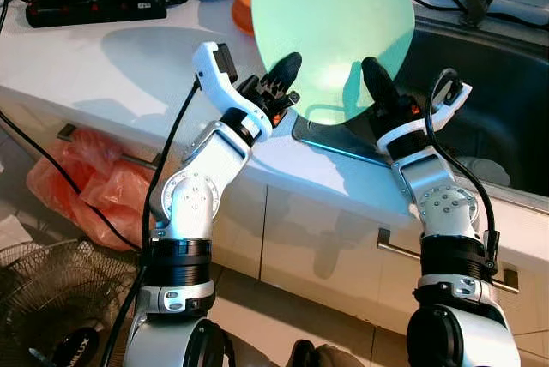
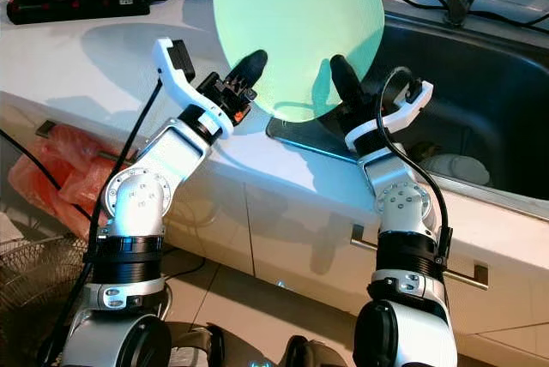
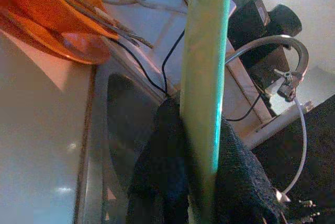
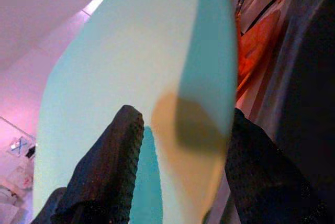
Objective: Kitchen organization
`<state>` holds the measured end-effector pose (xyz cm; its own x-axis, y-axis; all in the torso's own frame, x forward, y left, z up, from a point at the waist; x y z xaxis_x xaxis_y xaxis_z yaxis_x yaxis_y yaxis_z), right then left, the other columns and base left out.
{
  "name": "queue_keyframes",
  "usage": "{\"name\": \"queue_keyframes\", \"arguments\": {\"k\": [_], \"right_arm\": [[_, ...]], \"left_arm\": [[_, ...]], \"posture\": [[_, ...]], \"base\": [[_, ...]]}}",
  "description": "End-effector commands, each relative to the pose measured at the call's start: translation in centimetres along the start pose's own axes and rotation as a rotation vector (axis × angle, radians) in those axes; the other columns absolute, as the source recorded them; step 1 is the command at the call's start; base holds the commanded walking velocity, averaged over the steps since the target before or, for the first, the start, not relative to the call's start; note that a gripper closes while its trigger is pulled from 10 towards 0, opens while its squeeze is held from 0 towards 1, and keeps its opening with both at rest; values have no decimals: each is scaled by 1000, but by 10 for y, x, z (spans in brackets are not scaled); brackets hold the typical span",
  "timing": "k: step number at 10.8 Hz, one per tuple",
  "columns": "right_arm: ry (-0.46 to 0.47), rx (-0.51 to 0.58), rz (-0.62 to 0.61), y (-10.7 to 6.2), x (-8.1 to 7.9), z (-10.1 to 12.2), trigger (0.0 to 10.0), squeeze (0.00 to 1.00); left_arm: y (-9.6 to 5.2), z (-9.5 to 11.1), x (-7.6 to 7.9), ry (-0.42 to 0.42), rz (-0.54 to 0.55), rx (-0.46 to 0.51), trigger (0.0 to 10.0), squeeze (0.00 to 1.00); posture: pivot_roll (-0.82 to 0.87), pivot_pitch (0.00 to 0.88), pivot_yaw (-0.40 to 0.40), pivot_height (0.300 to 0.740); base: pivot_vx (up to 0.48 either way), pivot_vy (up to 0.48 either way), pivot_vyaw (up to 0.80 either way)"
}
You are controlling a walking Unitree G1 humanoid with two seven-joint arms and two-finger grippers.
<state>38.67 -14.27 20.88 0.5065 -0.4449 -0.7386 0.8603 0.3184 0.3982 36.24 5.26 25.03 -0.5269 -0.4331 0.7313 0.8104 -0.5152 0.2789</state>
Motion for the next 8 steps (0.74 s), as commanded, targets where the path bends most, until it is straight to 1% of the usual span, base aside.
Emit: {"name": "queue_keyframes", "arguments": {"k": [1,3,4,6,7,8], "right_arm": [[4,20,40,2,-7,5,10000,0],[12,21,36,2,-7,5,10000,0],[15,21,35,2,-7,5,10000,0],[20,18,34,2,-7,4,10000,0],[22,11,31,2,-6,2,10000,0],[21,11,30,2,-6,1,10000,0]], "left_arm": [[1,-9,5,-87,-42,15,10000,0],[0,-10,-2,-155,-43,22,10000,0],[0,-10,-3,-174,-45,26,10000,0],[0,-11,-2,-205,-57,27,10000,0],[1,-12,4,-242,-79,30,10000,0],[2,-13,7,-239,-90,25,10000,0]], "posture": [[68,171,-42,740],[68,171,-43,740],[68,171,-44,740],[69,171,-44,740],[69,170,-44,740],[69,169,-43,740]], "base": [[0,0,0],[0,0,0],[0,0,0],[0,0,0],[0,0,0],[0,0,0]]}}
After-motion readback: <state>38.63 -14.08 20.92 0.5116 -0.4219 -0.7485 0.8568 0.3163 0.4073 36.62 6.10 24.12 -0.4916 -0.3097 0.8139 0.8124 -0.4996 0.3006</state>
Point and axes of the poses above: a point about 5 cm out from each wrist's last joint towards the gripper, its own y axis pointing out of the wrist towards the gripper, its own z axis along the axis of the wrist's last joint, x = y × z, the point moved 3 cm from there along y, pointing out of the wrist towards the gripper, and after that the axes turned 4 degrees about -y, right-handed, at the moved point
